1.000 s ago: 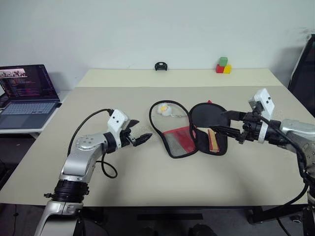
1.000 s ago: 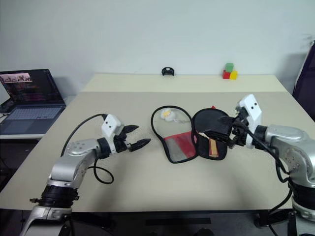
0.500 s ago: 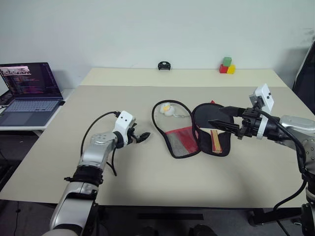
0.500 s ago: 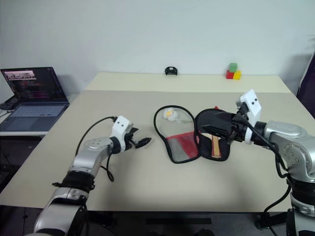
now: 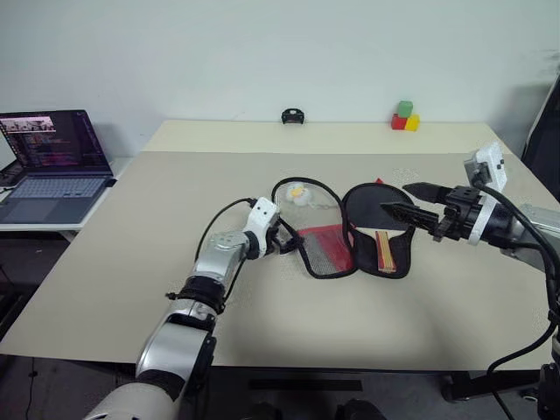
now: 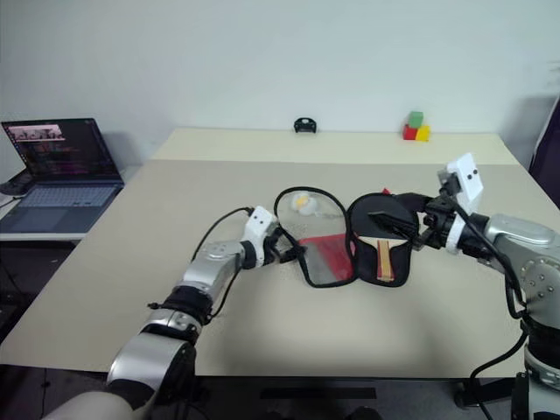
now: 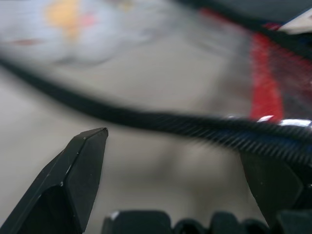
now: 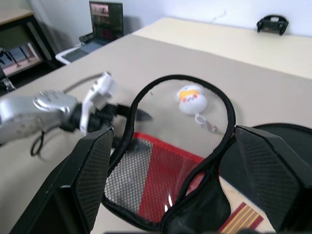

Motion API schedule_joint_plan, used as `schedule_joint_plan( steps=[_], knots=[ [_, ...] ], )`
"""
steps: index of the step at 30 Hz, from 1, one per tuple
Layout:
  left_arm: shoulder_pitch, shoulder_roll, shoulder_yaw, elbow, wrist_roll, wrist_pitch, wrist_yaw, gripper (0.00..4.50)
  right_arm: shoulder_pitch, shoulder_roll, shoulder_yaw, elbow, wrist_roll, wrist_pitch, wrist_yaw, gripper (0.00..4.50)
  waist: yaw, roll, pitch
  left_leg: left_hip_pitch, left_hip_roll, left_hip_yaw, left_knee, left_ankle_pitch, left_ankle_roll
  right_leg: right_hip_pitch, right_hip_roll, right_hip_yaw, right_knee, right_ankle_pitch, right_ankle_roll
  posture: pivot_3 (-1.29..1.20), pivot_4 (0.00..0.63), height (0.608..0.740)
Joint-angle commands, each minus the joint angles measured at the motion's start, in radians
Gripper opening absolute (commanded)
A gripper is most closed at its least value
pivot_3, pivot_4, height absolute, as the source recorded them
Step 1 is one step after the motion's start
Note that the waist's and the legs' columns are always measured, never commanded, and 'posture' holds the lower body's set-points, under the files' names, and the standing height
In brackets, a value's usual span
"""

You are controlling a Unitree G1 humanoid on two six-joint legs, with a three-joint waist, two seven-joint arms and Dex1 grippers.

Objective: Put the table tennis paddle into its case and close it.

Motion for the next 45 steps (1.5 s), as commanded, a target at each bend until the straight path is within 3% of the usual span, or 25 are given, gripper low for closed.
schedule_joint_plan(
  steps=[1, 9, 14, 24, 27, 31, 34, 39, 45],
  knots=[
    [-0.094, -0.036, 0.012, 0.033, -0.002, -0.049, -0.005, 4.5, 0.011, -0.03, -0.065, -0.047, 0.039, 0.003, -0.026, 4.28, 0.003, -0.001, 0.001, 0.0, 0.0, 0.0, 0.0, 0.0, 0.0, 0.0, 0.0, 0.0, 0.0, 0.0, 0.0, 0.0, 0.15, 0.74],
    [-0.329, -0.221, 0.046, 0.182, -0.022, -0.116, -0.001, 4.5, 0.088, -0.054, -0.134, -0.09, 0.063, 0.015, -0.104, 4.28, 0.012, -0.002, 0.001, -0.002, -0.001, 0.0, 0.001, 0.0, 0.0, 0.0, 0.0, -0.001, -0.001, 0.0, 0.0, 0.0, 0.15, 0.74],
    [-0.383, -0.287, 0.048, 0.253, -0.005, -0.161, 0.007, 4.5, 0.131, -0.057, -0.15, -0.107, 0.047, 0.008, -0.167, 4.28, 0.006, -0.002, 0.001, -0.002, -0.001, 0.001, 0.0, 0.0, 0.001, -0.001, 0.0, -0.001, -0.001, 0.0, 0.0, 0.0, 0.15, 0.74],
    [-0.299, -0.194, 0.062, 0.199, -0.012, -0.182, -0.045, 4.5, 0.195, -0.037, -0.125, -0.074, 0.035, -0.013, -0.2, 4.28, 0.0, -0.002, 0.001, 0.003, 0.0, 0.004, 0.0, 0.0, 0.001, -0.001, 0.001, 0.001, 0.006, 0.0, 0.0, 0.0, 0.15, 0.74],
    [-0.227, -0.136, 0.071, 0.09, -0.035, -0.157, -0.099, 4.5, 0.183, -0.028, -0.076, -0.019, 0.007, -0.031, -0.192, 4.4, 0.002, -0.003, 0.002, 0.003, 0.0, 0.004, 0.001, 0.0, 0.001, -0.001, 0.001, 0.001, 0.006, 0.0, 0.0, 0.0, 0.15, 0.74],
    [-0.029, -0.031, 0.068, -0.291, -0.123, -0.022, -0.242, 4.5, 0.131, -0.026, 0.056, 0.111, -0.092, -0.088, -0.174, 4.4, -0.013, -0.002, 0.001, 0.004, 0.001, 0.004, 0.001, 0.001, -0.001, -0.001, 0.001, 0.002, 0.006, 0.0, 0.0, 0.0, 0.15, 0.74],
    [0.063, 0.021, 0.088, -0.502, -0.183, 0.073, -0.249, 4.5, 0.092, -0.012, 0.126, 0.222, -0.157, -0.133, -0.149, 4.4, -0.016, -0.002, 0.001, 0.004, 0.001, 0.004, 0.001, 0.002, -0.002, -0.001, 0.001, 0.003, 0.006, 0.0, 0.0, 0.0, 0.15, 0.74],
    [0.127, 0.101, 0.155, -0.734, -0.289, 0.239, -0.205, 4.5, -0.006, 0.048, 0.209, 0.461, -0.275, -0.226, -0.14, 4.4, -0.016, -0.002, 0.001, 0.004, 0.001, 0.003, 0.002, 0.002, -0.002, 0.0, 0.001, 0.003, 0.007, 0.0, 0.0, 0.0, 0.15, 0.74],
    [0.182, 0.172, 0.162, -0.873, -0.32, 0.319, -0.17, 4.5, -0.072, 0.085, 0.257, 0.676, -0.393, -0.341, -0.104, 4.4, -0.017, -0.002, 0.001, 0.004, 0.001, 0.003, 0.002, 0.002, -0.002, 0.0, 0.001, 0.003, 0.007, 0.0, 0.0, 0.0, 0.15, 0.74]
  ],
)
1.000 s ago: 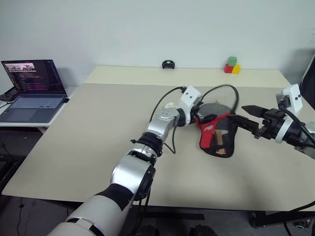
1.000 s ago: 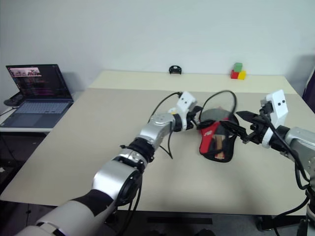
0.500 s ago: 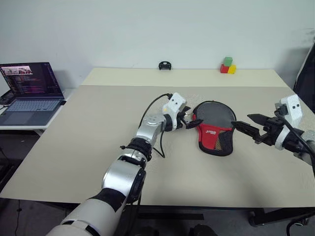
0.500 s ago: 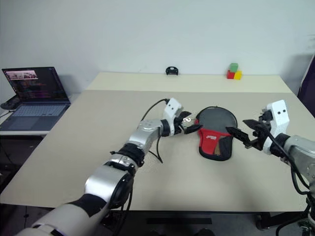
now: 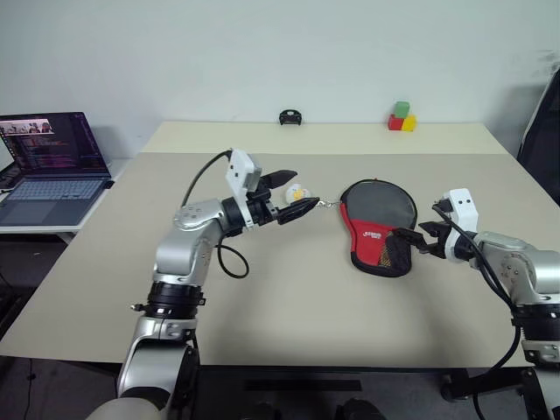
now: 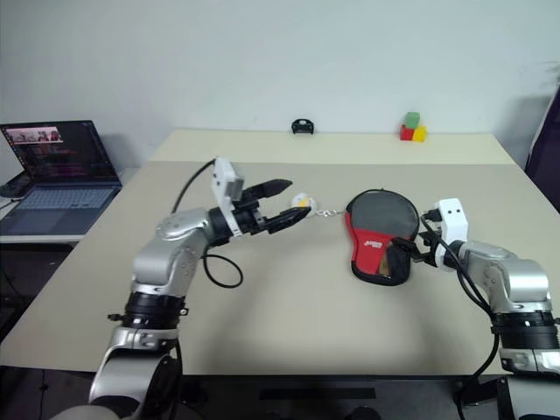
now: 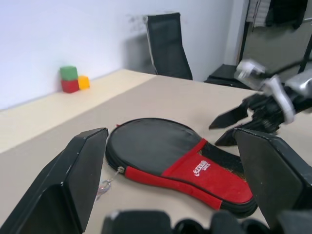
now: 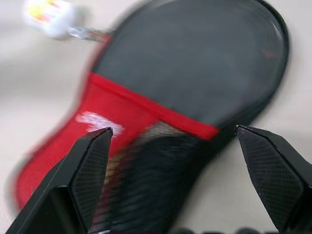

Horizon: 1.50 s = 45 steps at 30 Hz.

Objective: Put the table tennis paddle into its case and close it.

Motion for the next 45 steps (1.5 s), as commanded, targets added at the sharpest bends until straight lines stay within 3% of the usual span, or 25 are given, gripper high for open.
schedule_joint_plan(
  steps=[1, 22, 26, 32, 38, 45],
  knots=[
    [0.018, 0.026, 0.011, -0.085, -0.027, 0.027, 0.026, 4.5, -0.05, 0.004, 0.011, 0.096, -0.067, -0.09, 0.027, 4.4, 0.0, 0.0, 0.0, 0.0, 0.0, 0.0, 0.0, 0.0, 0.0, 0.0, 0.0, 0.0, 0.0, 0.0, 0.0, 0.0, 0.15, 0.74],
    [0.057, 0.061, 0.001, -0.121, -0.049, 0.052, 0.088, 4.5, -0.216, 0.091, 0.098, 0.471, -0.268, -0.217, 0.184, 4.4, -0.01, -0.004, -0.002, 0.005, 0.001, 0.002, 0.0, 0.0, 0.0, 0.001, 0.001, 0.0, 0.006, 0.002, -0.002, 0.0, 0.15, 0.74],
    [0.074, 0.071, 0.001, -0.131, -0.046, 0.052, 0.087, 4.5, -0.231, 0.113, 0.111, 0.499, -0.295, -0.215, 0.21, 3.56, -0.015, -0.004, -0.003, 0.006, 0.002, 0.002, 0.0, 0.0, 0.0, 0.001, 0.002, 0.0, 0.007, 0.003, -0.004, 0.0, 0.15, 0.74],
    [0.123, 0.116, -0.001, -0.149, -0.044, 0.055, 0.068, 4.5, -0.219, 0.156, 0.116, 0.466, -0.307, -0.193, 0.223, 1.56, -0.026, -0.006, -0.004, 0.007, 0.002, 0.002, 0.0, 0.0, 0.0, 0.001, 0.002, 0.0, 0.007, 0.003, -0.004, 0.0, 0.15, 0.74],
    [0.179, 0.169, -0.006, -0.164, -0.051, 0.059, 0.022, 4.5, -0.191, 0.198, 0.119, 0.383, -0.297, -0.153, 0.225, 0.01, -0.033, -0.008, -0.005, 0.007, 0.002, 0.002, 0.0, 0.0, 0.0, 0.001, 0.002, 0.0, 0.007, 0.003, -0.005, 0.0, 0.15, 0.74],
    [0.319, 0.31, -0.001, -0.228, -0.108, 0.089, -0.148, 4.5, -0.104, 0.263, 0.143, 0.071, -0.232, 0.002, 0.234, 0.01, -0.043, -0.008, -0.005, 0.006, 0.005, 0.001, -0.003, 0.0, -0.001, -0.001, 0.004, 0.002, 0.007, 0.002, -0.007, 0.0, 0.15, 0.74]
  ],
)
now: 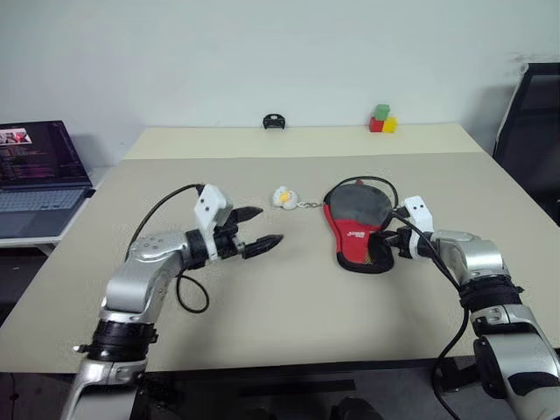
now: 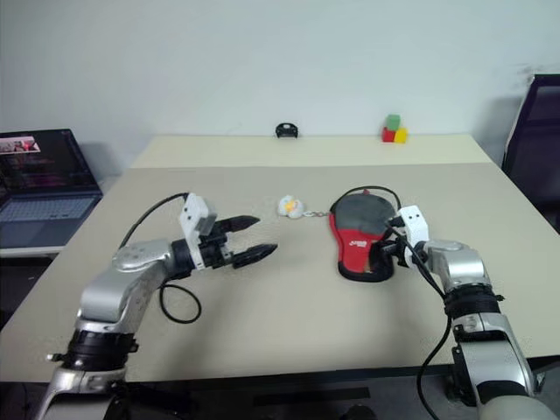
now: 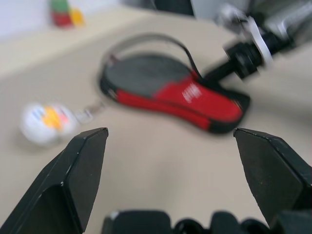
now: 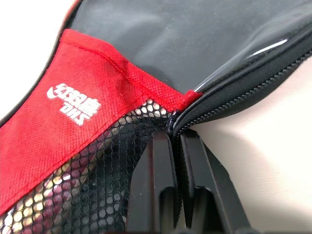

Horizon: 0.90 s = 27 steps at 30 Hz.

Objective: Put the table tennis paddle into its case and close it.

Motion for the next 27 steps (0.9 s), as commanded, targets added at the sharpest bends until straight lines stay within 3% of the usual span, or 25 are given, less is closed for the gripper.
schedule_joint_plan(
  steps=[1, 8, 14, 27],
  knots=[
    [0.005, 0.035, 0.009, -0.059, -0.036, 0.001, -0.05, 4.5, 0.035, 0.057, 0.048, -0.146, 0.063, 0.09, 0.031, 0.01, 0.0, 0.0, 0.0, 0.0, 0.001, 0.0, 0.0, 0.0, 0.0, 0.0, 0.0, -0.001, 0.0, 0.0, 0.0, 0.0, 0.15, 0.74],
    [0.007, 0.043, 0.01, -0.061, -0.041, 0.0, -0.052, 4.5, 0.052, 0.063, 0.04, -0.204, 0.067, 0.137, 0.017, 0.01, 0.004, 0.0, 0.0, -0.001, 0.0, -0.002, 0.0, 0.0, 0.0, 0.0, 0.0, -0.002, 0.0, 0.0, -0.001, 0.0, 0.15, 0.74],
    [0.033, 0.085, 0.036, -0.09, -0.076, 0.008, -0.083, 4.5, 0.183, 0.099, 0.048, -0.532, 0.157, 0.321, -0.018, 0.01, 0.009, 0.001, 0.0, -0.002, 0.001, -0.003, -0.001, 0.0, 0.0, -0.001, 0.0, -0.003, -0.002, -0.001, -0.001, 0.0, 0.15, 0.74],
    [0.059, 0.121, 0.006, -0.143, -0.096, 0.015, -0.127, 4.5, 0.399, 0.072, -0.045, -0.889, 0.295, 0.575, -0.113, 0.01, 0.037, 0.001, 0.001, -0.003, -0.002, -0.004, -0.001, 0.0, 0.0, 0.0, -0.002, -0.005, -0.004, -0.001, -0.001, 0.0, 0.15, 0.74]
  ],
)
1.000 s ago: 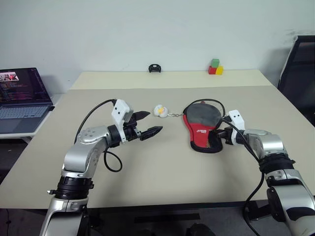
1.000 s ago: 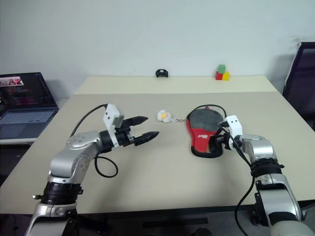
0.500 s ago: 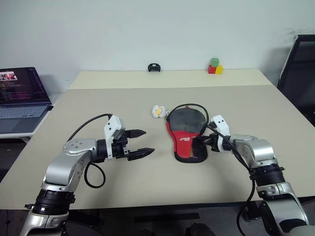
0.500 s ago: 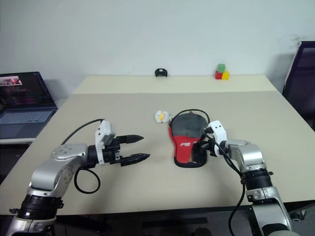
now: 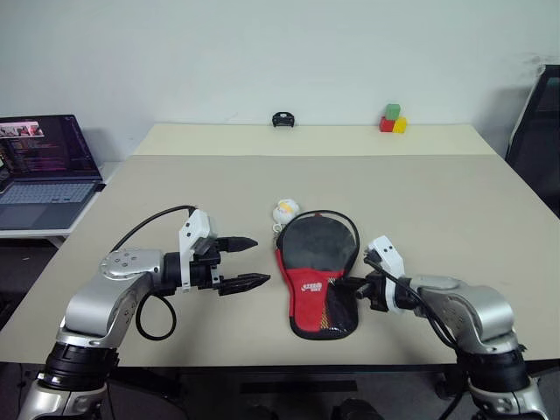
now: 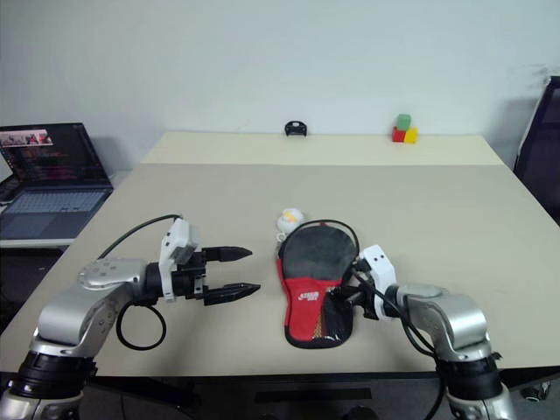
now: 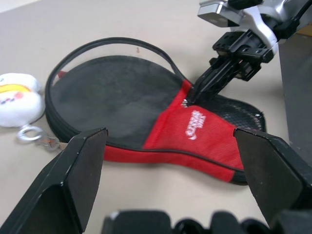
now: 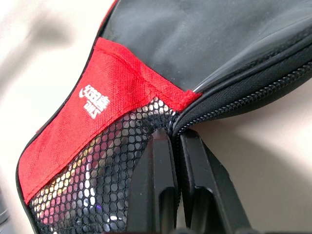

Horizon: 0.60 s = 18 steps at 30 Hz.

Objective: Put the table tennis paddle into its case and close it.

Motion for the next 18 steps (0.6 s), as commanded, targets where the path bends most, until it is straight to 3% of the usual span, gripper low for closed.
schedule_joint_plan(
  steps=[1, 18],
  knots=[
    [-0.002, 0.016, 0.002, -0.043, -0.02, -0.005, -0.017, 4.5, 0.044, 0.0, -0.045, -0.114, 0.062, 0.065, -0.023, 0.01, 0.002, 0.0, 0.0, 0.0, 0.0, 0.0, 0.0, 0.0, 0.0, 0.0, 0.0, 0.0, 0.0, 0.0, 0.0, 0.0, 0.15, 0.74],
    [-0.021, 0.009, -0.019, -0.026, -0.004, -0.019, -0.034, 4.5, 0.137, 0.03, -0.125, -0.212, 0.151, 0.169, -0.12, 0.01, 0.003, 0.0, 0.0, 0.0, 0.0, -0.001, 0.0, 0.0, 0.0, 0.001, 0.0, -0.001, -0.001, 0.0, 0.0, 0.0, 0.15, 0.74]
  ],
)
